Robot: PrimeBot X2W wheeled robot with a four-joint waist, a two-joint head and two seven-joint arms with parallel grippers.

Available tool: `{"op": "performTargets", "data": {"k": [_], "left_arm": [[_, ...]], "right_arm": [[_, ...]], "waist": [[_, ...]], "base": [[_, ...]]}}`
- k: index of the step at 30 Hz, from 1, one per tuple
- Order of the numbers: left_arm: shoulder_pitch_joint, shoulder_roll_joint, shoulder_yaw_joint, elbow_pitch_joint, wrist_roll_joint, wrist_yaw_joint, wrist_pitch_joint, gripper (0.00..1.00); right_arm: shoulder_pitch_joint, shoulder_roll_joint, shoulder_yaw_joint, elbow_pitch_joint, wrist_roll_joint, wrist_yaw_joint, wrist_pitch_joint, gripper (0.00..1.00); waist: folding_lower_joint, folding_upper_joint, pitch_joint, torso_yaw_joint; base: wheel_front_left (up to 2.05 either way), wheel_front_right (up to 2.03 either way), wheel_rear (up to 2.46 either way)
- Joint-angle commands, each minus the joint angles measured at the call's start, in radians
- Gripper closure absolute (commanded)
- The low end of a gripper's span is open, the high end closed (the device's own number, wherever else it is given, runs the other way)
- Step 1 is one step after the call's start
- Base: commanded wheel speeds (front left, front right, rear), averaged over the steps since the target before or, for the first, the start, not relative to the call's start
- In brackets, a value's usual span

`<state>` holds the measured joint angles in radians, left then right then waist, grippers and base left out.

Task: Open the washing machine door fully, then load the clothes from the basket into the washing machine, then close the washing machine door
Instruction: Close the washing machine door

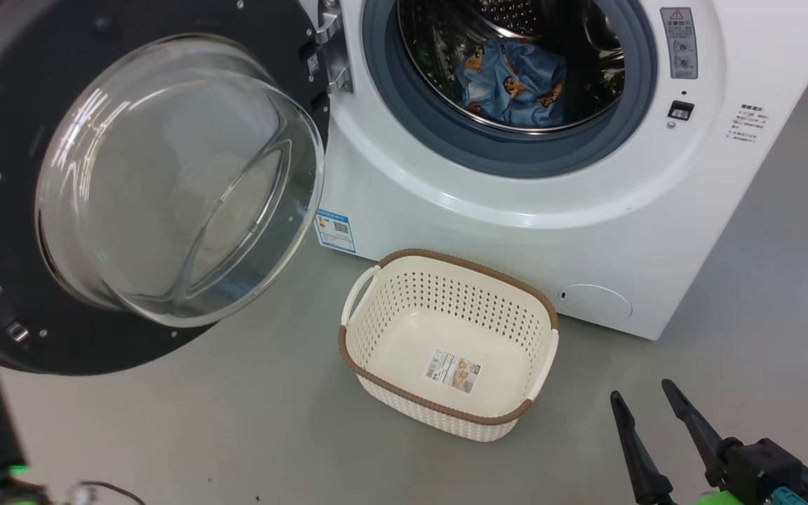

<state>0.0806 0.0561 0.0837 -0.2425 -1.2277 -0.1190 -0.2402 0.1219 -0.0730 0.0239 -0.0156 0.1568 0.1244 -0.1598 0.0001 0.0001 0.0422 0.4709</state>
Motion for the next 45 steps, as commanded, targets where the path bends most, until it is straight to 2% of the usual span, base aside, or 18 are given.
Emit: {"op": "performTargets", "data": {"k": [1,6,9,14,18,22,28,32,37,45], "left_arm": [[-0.061,0.032,0.082,-0.068,-0.089,-0.010,0.013,1.00],[-0.141,0.104,0.232,-0.104,-0.311,-0.011,0.038,1.00],[-0.181,0.140,0.288,-0.082,-0.381,-0.011,0.053,1.00],[-0.302,0.262,0.400,0.056,-0.499,-0.006,0.101,1.00],[-0.403,0.382,0.445,0.213,-0.537,0.039,0.139,1.00],[-0.491,0.471,0.433,0.375,-0.563,0.082,0.198,1.00],[-0.589,0.549,0.394,0.570,-0.612,0.129,0.310,1.00],[-0.625,0.573,0.364,0.665,-0.629,0.175,0.366,1.00],[-0.639,0.608,0.302,0.743,-0.596,0.230,0.416,1.00],[-0.670,0.641,0.212,0.771,-0.564,0.254,0.522,1.00]], "right_arm": [[-0.027,-0.015,0.023,-0.034,-0.016,0.006,0.000,0.00],[-0.029,-0.020,0.016,-0.049,-0.019,0.006,0.008,0.00],[-0.030,-0.023,0.013,-0.056,-0.022,0.006,0.011,0.00],[-0.034,-0.030,0.011,-0.065,-0.023,0.006,0.018,0.00],[-0.040,-0.038,0.013,-0.074,-0.022,0.006,0.024,0.00],[-0.047,-0.048,0.017,-0.079,-0.019,0.006,0.027,0.00],[-0.059,-0.066,0.028,-0.091,-0.015,0.006,0.036,0.00],[-0.065,-0.082,0.027,-0.097,-0.011,0.006,0.043,0.00],[-0.074,-0.096,0.031,-0.108,-0.006,0.006,0.049,0.00],[-0.091,-0.110,0.034,-0.117,-0.001,0.006,0.054,0.00]], "waist": [[-0.0001,-0.0001,0.006,0.003],[-0.0001,-0.0001,0.026,0.011],[-0.0001,-0.0001,0.035,0.016],[-0.0001,-0.0001,0.048,0.024],[-0.0001,-0.0001,0.061,0.024],[-0.0001,-0.0001,0.073,0.021],[-0.0001,-0.0001,0.096,0.005],[-0.0001,-0.0001,0.110,-0.005],[-0.0001,-0.0001,0.135,-0.021],[-0.0001,-0.0001,0.173,-0.045]], "base": [[0.00,0.00,0.00],[0.00,0.00,0.00],[0.00,0.00,0.00],[0.00,0.00,0.00],[0.00,0.00,0.00],[0.00,0.00,0.00],[0.00,0.00,0.00],[0.00,0.00,0.00],[0.00,0.00,0.00],[0.00,0.00,0.00]]}}
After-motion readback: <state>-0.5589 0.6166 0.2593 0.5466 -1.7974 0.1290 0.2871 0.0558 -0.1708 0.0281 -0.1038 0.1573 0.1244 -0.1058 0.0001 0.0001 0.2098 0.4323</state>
